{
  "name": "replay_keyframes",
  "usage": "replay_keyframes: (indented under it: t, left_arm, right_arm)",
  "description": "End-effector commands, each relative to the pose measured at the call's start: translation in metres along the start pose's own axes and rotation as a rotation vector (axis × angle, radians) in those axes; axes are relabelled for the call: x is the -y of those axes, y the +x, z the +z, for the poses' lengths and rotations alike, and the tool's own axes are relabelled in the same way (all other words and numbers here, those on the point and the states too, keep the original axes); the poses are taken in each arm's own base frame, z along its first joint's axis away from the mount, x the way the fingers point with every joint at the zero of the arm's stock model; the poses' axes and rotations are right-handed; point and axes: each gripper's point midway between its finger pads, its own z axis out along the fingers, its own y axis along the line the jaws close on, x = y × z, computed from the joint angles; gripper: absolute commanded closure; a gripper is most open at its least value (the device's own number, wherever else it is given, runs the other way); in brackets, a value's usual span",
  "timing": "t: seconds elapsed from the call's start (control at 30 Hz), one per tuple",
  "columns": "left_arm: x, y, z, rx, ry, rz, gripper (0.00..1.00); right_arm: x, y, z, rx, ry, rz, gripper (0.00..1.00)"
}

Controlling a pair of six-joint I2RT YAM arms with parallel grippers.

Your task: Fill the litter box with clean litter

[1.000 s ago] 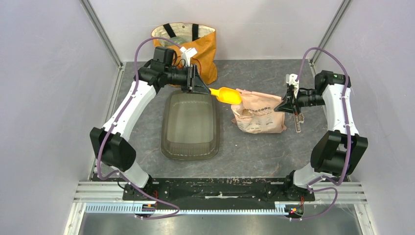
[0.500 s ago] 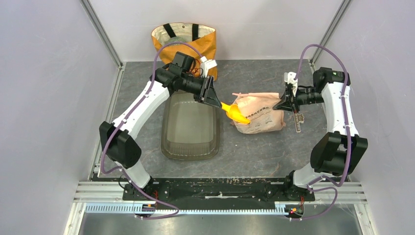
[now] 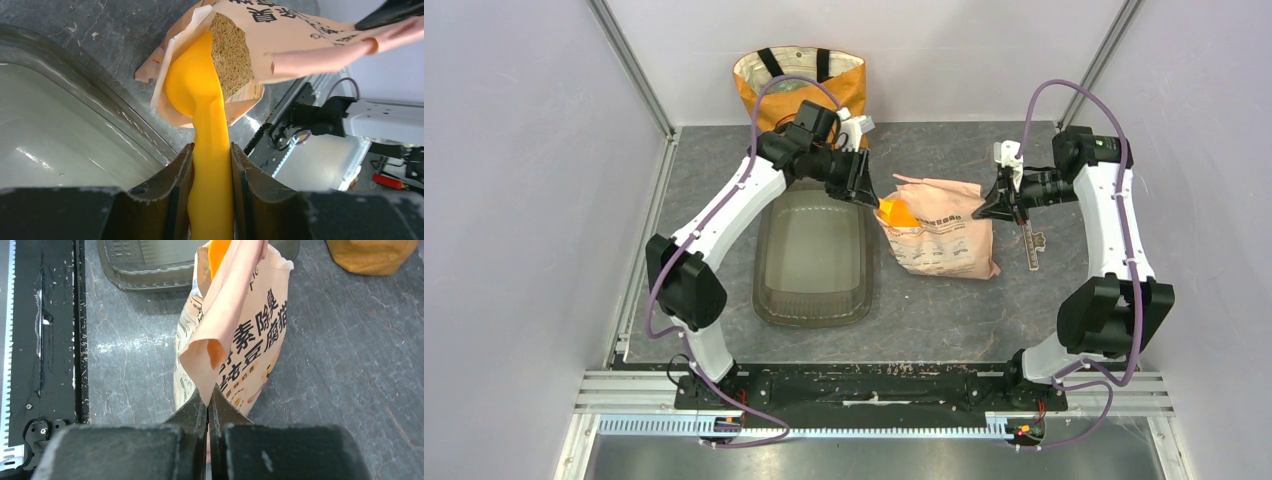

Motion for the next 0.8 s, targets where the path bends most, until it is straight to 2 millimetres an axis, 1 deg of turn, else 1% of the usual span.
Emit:
replay_keyframes:
  t: [0.0,0.1,0.23,0.3,0.37,0.4,0.47,0.5,0.57,0.63,0.7,0.73,0.77]
  left_arm:
    - [-0.007,0.007,0.009,-0.021,-0.145,0.013,0.98]
    - [-0.021,0.023,0.022,-0.063,-0.215,-0.034,0.98]
    - [-0.026,0.038,0.047,-0.112,-0.255,-0.055,0.98]
    - [-0.024,0.048,0.063,-0.144,-0.243,-0.065,0.98]
    - [-0.015,0.055,0.082,-0.166,-0.154,-0.107,0.98]
    - [-0.014,0.058,0.089,-0.172,-0.135,-0.128,0.98]
    - [-0.002,0.060,0.102,-0.176,-0.032,-0.153,0.98]
    - [-0.001,0.062,0.106,-0.179,-0.017,-0.163,0.98]
    - [0.010,0.064,0.111,-0.190,0.065,-0.183,0.98]
    - [0.011,0.065,0.108,-0.182,0.068,-0.186,0.98]
    - [0.014,0.067,0.102,-0.178,0.074,-0.166,0.98]
    - [0.016,0.069,0.097,-0.177,0.073,-0.161,0.98]
    - [0.018,0.070,0.093,-0.174,0.080,-0.147,0.98]
  right_arm:
    - [-0.002,-0.062,0.000,0.182,0.006,-0.104,1.00]
    - [-0.003,-0.063,0.004,0.179,-0.005,-0.114,1.00]
    - [-0.004,-0.063,0.007,0.174,-0.016,-0.115,1.00]
    - [-0.004,-0.063,0.008,0.173,-0.020,-0.118,1.00]
    - [-0.004,-0.061,0.010,0.168,-0.023,-0.115,1.00]
    - [-0.003,-0.059,0.010,0.164,-0.021,-0.109,1.00]
    - [-0.003,-0.053,0.013,0.155,-0.020,-0.088,1.00]
    - [-0.003,-0.049,0.014,0.145,-0.020,-0.085,1.00]
    - [-0.005,-0.036,0.016,0.108,-0.024,-0.066,1.00]
    - [-0.008,-0.017,0.015,0.055,-0.022,-0.037,1.00]
    - [-0.009,-0.003,0.010,0.027,-0.005,-0.005,1.00]
    - [-0.009,0.004,0.008,0.015,0.003,0.018,0.84]
    - [-0.009,0.010,0.006,0.003,0.010,0.035,0.66]
